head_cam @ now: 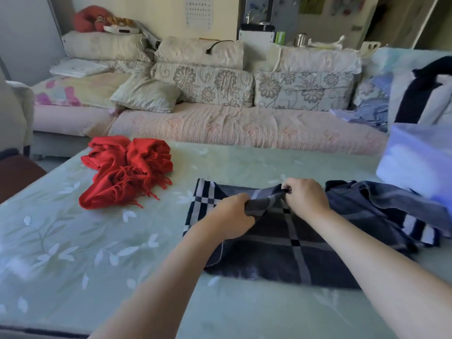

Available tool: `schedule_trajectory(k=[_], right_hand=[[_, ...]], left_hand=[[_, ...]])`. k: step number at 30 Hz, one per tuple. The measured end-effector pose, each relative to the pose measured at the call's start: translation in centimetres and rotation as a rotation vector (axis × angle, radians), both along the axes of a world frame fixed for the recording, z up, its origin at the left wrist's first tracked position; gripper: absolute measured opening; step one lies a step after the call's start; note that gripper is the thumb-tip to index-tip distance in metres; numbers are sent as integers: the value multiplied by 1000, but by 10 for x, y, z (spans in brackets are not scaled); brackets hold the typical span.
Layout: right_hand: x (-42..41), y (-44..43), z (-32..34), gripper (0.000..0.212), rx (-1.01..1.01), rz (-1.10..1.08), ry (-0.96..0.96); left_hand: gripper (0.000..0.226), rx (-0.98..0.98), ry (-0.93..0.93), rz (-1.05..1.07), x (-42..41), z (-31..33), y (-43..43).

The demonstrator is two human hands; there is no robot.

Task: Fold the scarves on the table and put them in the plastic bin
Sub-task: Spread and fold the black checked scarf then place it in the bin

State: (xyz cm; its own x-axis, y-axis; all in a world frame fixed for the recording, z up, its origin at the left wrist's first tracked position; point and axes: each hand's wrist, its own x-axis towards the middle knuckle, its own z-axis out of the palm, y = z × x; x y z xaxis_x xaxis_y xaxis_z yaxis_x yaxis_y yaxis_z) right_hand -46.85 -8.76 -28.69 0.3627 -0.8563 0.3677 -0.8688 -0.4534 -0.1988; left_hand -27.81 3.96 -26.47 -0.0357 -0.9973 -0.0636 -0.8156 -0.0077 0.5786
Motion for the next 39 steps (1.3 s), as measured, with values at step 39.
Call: schedule_trajectory(k=[39], right_hand=[[-50, -64, -45, 51, 248, -310, -174]], left_hand=[[70, 100, -356, 60, 8, -79, -82]])
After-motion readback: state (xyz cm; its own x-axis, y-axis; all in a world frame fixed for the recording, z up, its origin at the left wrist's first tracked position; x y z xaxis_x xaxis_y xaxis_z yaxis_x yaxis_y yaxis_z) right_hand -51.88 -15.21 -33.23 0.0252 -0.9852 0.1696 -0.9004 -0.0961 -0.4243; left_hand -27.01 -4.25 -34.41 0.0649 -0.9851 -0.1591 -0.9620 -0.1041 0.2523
